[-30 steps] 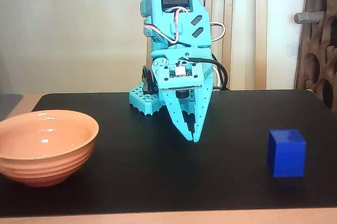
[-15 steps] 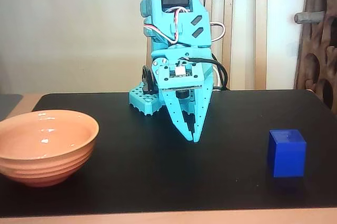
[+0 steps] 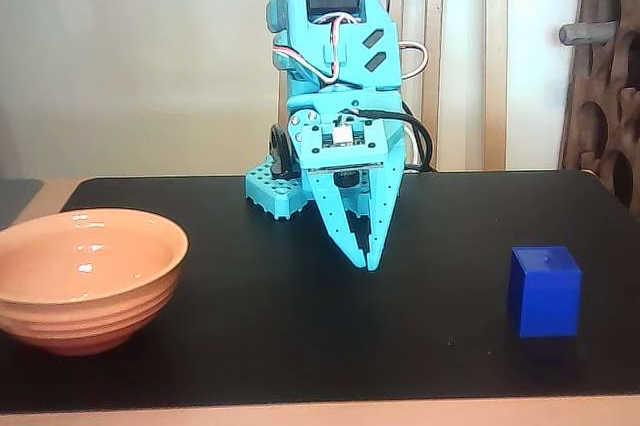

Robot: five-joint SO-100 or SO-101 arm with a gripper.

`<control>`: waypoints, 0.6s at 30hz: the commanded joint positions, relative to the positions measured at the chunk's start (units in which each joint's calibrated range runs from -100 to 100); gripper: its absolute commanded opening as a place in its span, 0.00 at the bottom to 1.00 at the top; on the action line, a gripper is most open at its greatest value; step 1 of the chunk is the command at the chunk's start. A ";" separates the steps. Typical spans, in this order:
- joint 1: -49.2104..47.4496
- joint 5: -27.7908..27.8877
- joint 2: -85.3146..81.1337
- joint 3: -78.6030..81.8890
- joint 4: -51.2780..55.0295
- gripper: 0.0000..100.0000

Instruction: Place the blue cube in the orange bowl.

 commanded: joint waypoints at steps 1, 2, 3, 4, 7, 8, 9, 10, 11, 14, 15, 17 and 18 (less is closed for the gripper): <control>0.96 -0.60 -0.08 0.54 0.11 0.00; 0.96 -0.60 -0.08 0.54 0.11 0.00; 0.96 -0.60 0.17 0.54 0.11 0.00; 0.96 -0.60 0.52 0.54 0.02 0.00; 0.65 -0.44 1.88 0.54 -1.46 0.00; 0.65 -0.44 2.13 0.54 -1.90 0.00; 0.65 -0.44 2.39 0.54 -2.16 0.00; 0.65 -0.44 2.56 0.54 -2.68 0.00; 0.75 -0.44 2.56 0.54 -2.68 0.00; 0.96 -0.44 2.65 0.36 -2.68 0.00; 0.96 -0.65 2.90 0.27 -2.77 0.00; 0.86 -0.81 3.33 0.27 -2.77 0.00; 0.86 -0.81 3.33 0.27 -2.77 0.00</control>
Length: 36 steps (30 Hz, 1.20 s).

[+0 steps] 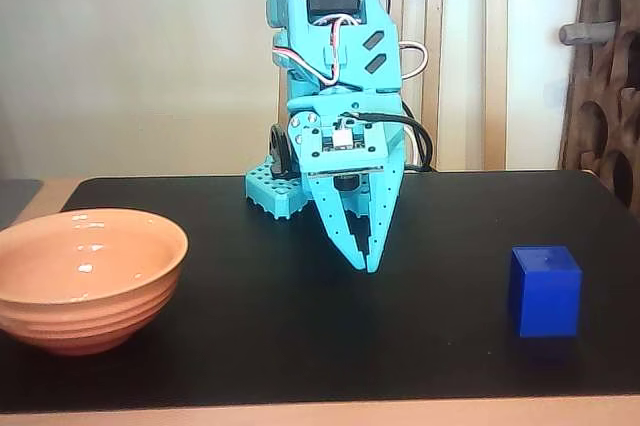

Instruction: Place the blue cube in the orange bowl.

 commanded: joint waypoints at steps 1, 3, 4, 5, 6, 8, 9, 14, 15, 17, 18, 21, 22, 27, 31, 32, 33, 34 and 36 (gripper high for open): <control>0.86 -0.65 1.20 0.27 -1.53 0.00; 0.75 -0.33 0.86 0.27 -1.53 0.08; 0.75 -0.33 0.86 0.36 -1.53 0.10; 0.75 -0.39 0.86 0.36 -1.53 0.11; 0.75 -0.49 0.86 0.36 -1.53 0.12; 0.96 -0.75 0.95 0.36 -1.53 0.12; 0.96 -0.75 1.03 0.36 -1.53 0.13; 0.75 -0.75 0.86 0.54 -3.62 0.23; 0.75 -0.75 0.86 0.54 -4.41 0.24; 0.86 -0.75 0.86 0.54 -6.50 0.27; 0.96 -0.75 0.86 0.54 -6.93 0.28; 0.96 -0.75 1.12 0.54 -7.63 0.30; 0.96 -0.75 1.37 0.54 -8.42 0.30; 1.06 -0.44 1.46 0.45 -9.37 0.29; 1.06 -0.39 2.48 0.36 -12.34 0.30; 1.16 -0.49 3.93 0.27 -14.25 0.30; 1.16 -0.54 4.61 0.27 -15.21 0.30; 1.16 -0.54 5.29 0.18 -16.08 0.30; 1.16 -0.54 6.66 -0.37 -17.30 0.30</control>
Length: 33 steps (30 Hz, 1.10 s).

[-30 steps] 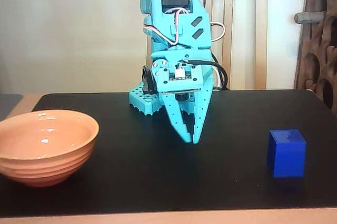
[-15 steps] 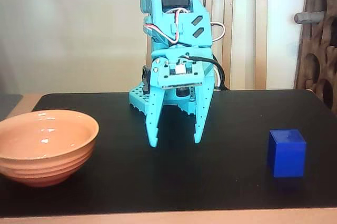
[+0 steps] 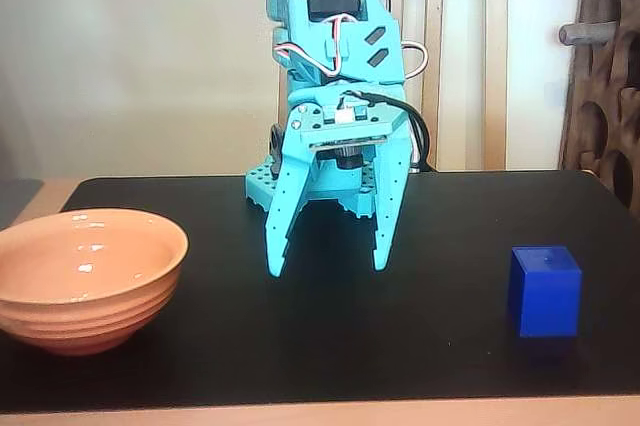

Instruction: Place the blue cube in the orange bowl.

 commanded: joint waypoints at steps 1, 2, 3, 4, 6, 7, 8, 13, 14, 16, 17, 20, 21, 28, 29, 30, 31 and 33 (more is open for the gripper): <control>1.16 -0.18 4.62 -2.09 -5.06 0.30; 1.16 -0.07 5.39 -2.91 -5.06 0.30; 1.16 -0.07 6.16 -3.72 -5.06 0.30; 1.16 -0.07 7.01 -4.45 -5.06 0.30; 1.16 -0.02 9.48 -6.72 -5.14 0.29; 1.16 -0.02 10.33 -7.63 -5.14 0.29; 1.16 -0.02 11.27 -8.53 -5.14 0.29; 1.16 -0.02 17.15 -14.88 -5.14 0.29; 1.16 -0.02 18.17 -15.88 -5.14 0.29; 1.16 -0.02 20.73 -19.06 -5.14 0.29; 1.06 -0.02 21.32 -19.88 -5.14 0.29; 1.06 0.03 22.69 -21.87 -5.14 0.29; 1.06 0.03 23.37 -22.69 -5.14 0.29; 0.96 0.03 27.12 -28.13 -5.14 0.29; 0.86 0.03 27.63 -29.04 -5.14 0.29; 0.75 0.03 28.23 -29.86 -5.14 0.29; 0.65 0.03 29.68 -31.58 -5.06 0.29; 0.45 0.09 31.04 -33.40 -4.80 0.29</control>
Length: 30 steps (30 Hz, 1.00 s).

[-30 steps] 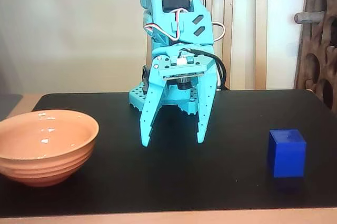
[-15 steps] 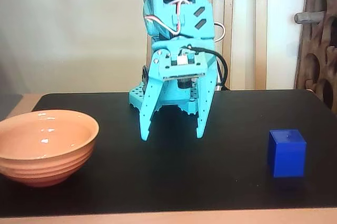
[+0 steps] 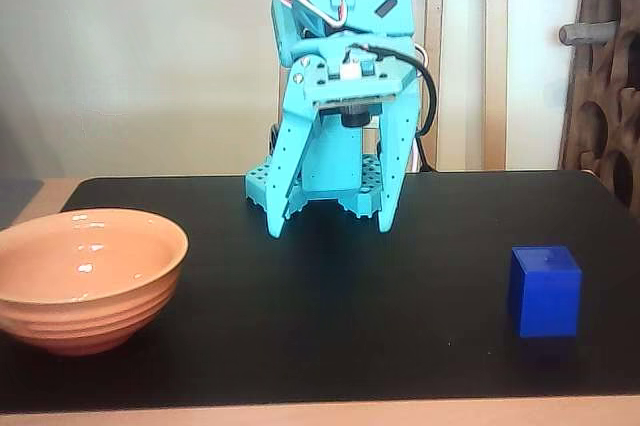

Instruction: Place the blue cube in the orange bowl.

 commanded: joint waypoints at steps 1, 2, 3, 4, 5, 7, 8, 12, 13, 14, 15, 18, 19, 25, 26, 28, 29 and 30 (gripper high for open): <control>0.35 0.03 3.77 -11.65 -1.27 0.29; 0.25 0.03 5.13 -13.56 -1.19 0.29; 0.25 0.03 5.81 -14.46 -1.19 0.29; 0.25 0.03 6.50 -15.64 -1.19 0.29; 0.25 0.03 7.18 -16.55 -1.10 0.29; 0.25 0.03 9.14 -19.45 -1.10 0.29; 0.25 0.03 9.73 -20.09 -1.10 0.29; -0.25 0.03 12.89 -23.54 -1.10 0.29; -0.65 0.03 13.48 -24.26 -1.19 0.29; -1.05 0.03 14.08 -24.99 -1.19 0.29; -1.45 -0.02 14.76 -25.53 -1.45 0.29; -2.05 -0.07 17.49 -28.17 -1.71 0.29; -2.56 -0.07 18.08 -28.89 -1.71 0.29; -4.86 -0.65 21.66 -30.89 -1.88 0.29; -5.06 -0.65 22.18 -30.98 -1.97 0.29; -6.37 -0.65 23.54 -31.16 -4.50 0.29; -6.77 -0.65 23.96 -31.16 -5.80 0.29; -6.97 -0.60 24.48 -31.16 -7.11 0.29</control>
